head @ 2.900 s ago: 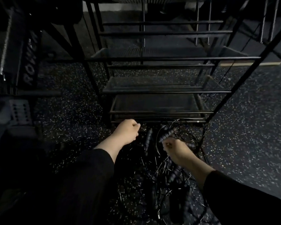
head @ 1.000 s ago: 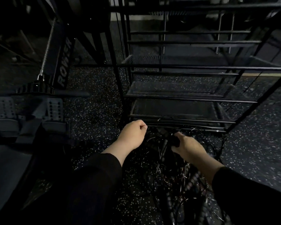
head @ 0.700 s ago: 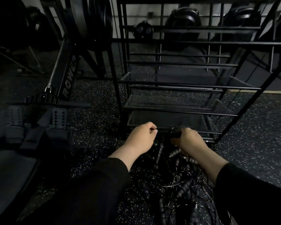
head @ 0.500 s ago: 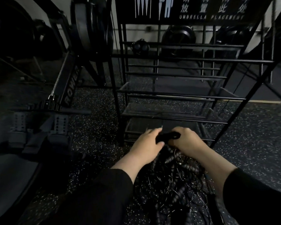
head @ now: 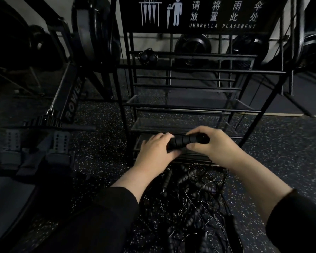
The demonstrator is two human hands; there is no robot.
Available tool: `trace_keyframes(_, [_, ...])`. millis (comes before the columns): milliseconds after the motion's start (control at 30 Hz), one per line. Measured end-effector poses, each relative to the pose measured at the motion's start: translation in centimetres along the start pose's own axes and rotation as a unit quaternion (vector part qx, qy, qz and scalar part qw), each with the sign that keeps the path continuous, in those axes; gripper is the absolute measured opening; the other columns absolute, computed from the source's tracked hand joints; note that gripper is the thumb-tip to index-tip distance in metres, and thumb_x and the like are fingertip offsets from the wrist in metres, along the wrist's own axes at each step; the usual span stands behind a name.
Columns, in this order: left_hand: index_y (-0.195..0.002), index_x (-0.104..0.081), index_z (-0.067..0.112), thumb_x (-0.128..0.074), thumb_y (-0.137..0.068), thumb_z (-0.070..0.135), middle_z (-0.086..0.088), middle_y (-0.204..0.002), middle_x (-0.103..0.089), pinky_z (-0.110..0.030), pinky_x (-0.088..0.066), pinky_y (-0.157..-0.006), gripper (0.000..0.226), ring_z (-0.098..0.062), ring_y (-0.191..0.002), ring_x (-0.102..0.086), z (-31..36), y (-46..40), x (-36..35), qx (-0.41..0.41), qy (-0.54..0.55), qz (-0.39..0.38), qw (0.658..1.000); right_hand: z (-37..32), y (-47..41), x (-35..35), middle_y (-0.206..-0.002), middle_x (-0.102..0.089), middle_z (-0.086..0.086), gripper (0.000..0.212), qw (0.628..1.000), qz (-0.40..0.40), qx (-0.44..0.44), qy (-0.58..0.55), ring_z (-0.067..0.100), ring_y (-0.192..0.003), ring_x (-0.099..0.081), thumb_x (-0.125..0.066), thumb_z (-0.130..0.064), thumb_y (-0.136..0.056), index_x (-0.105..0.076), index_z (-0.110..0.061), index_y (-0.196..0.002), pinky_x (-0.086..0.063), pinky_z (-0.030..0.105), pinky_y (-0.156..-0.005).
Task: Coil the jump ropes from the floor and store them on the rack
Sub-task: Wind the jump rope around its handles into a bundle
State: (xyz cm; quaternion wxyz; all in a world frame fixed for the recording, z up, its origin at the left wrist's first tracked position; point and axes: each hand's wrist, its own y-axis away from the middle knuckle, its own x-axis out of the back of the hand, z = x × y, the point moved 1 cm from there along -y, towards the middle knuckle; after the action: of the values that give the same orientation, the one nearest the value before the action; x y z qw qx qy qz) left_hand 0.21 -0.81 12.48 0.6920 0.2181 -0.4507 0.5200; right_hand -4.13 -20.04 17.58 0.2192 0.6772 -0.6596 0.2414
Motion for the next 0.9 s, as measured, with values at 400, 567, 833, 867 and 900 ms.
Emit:
trace_keyframes(400, [-0.100,-0.062,0.020,-0.058,-0.101,0.042,0.003,-0.061,-0.058,-0.030,-0.047,-0.049,0.023,-0.013,-0.050,-0.052,3.2,0.8,8.2,0.156,0.531,0.237,0.799,5.7,-0.9,-0.6,-0.075,-0.070,0.006,0.021,0.981,0.072,-0.121,0.132,0.026,-0.072,-0.065,-0.062,-0.038,-0.100,-0.073,-0.020,-0.097,-0.048,0.033,-0.064])
trace_keyframes(567, [-0.099,-0.062,0.016,-0.064,-0.094,0.020,-0.003,-0.083,-0.067,-0.032,-0.051,-0.059,0.007,-0.017,-0.068,-0.066,2.5,3.0,6.0,0.219,0.458,0.070,0.859,1.4,-0.2,0.3,-0.059,-0.058,0.000,0.037,0.987,0.128,-0.070,0.064,0.008,-0.045,-0.047,-0.049,-0.036,-0.107,-0.059,-0.014,-0.079,-0.032,0.027,-0.045])
trace_keyframes(833, [-0.106,-0.071,0.023,-0.075,-0.079,0.027,0.001,-0.102,-0.078,-0.039,-0.058,-0.083,0.028,-0.023,-0.097,-0.074,2.7,3.5,2.6,0.198,0.383,-0.057,0.901,-4.5,3.8,0.7,-0.086,-0.075,-0.002,0.026,0.974,0.167,0.060,-0.138,0.013,-0.088,-0.072,-0.048,-0.029,-0.108,-0.069,-0.025,-0.093,-0.058,0.039,-0.092])
trace_keyframes(867, [-0.107,-0.072,0.024,-0.076,-0.081,0.023,0.003,-0.104,-0.078,-0.036,-0.056,-0.089,0.026,-0.022,-0.100,-0.073,3.0,3.5,2.2,0.180,0.387,-0.068,0.901,-4.7,4.2,0.6,-0.087,-0.075,-0.002,0.026,0.970,0.170,0.068,-0.158,0.013,-0.089,-0.072,-0.049,-0.028,-0.107,-0.070,-0.025,-0.093,-0.058,0.039,-0.092])
trace_keyframes(900, [-0.109,-0.072,0.025,-0.076,-0.083,0.021,0.004,-0.106,-0.078,-0.037,-0.053,-0.095,0.026,-0.020,-0.103,-0.072,3.2,3.5,1.8,0.165,0.394,-0.073,0.901,-4.9,4.5,0.6,-0.088,-0.075,-0.001,0.026,0.966,0.172,0.071,-0.177,0.013,-0.090,-0.073,-0.049,-0.026,-0.107,-0.071,-0.024,-0.094,-0.059,0.037,-0.092])
